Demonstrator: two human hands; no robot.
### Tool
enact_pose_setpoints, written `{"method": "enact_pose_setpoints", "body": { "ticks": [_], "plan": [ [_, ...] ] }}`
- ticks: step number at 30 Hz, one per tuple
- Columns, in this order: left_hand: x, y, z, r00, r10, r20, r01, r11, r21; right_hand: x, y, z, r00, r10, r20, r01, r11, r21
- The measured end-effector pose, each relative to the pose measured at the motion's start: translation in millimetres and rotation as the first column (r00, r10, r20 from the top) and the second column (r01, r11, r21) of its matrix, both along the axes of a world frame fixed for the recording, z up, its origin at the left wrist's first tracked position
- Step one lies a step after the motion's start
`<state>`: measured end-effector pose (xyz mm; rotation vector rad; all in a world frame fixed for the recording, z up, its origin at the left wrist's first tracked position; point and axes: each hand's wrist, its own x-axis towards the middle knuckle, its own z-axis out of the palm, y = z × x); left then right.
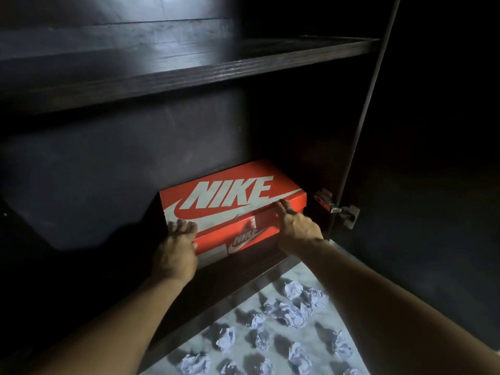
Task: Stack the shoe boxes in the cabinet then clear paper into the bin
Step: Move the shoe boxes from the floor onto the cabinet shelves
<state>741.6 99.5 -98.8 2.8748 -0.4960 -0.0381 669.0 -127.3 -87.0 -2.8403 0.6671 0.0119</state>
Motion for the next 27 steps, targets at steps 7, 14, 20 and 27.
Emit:
{"method": "enact_pose_setpoints", "body": {
  "ticks": [7,14,20,27],
  "plan": [
    [8,-8,0,0.995,-0.012,0.097,-0.002,0.989,0.146,26,-9,-4,1.0,0.001,-0.021,-0.001,1.0,-0.005],
    [9,-11,3,0.996,-0.041,0.079,0.023,0.975,0.222,22,-13,0,0.993,0.081,-0.091,-0.076,0.995,0.057],
    [-4,-18,19,0.997,-0.075,0.01,0.069,0.954,0.291,-34,-19,26,0.993,0.103,-0.059,-0.093,0.984,0.154],
    [-83,-83,84,0.93,-0.286,-0.231,0.285,0.958,-0.038,-163,-42,105,0.983,0.019,-0.184,-0.013,0.999,0.033]
  ]
}}
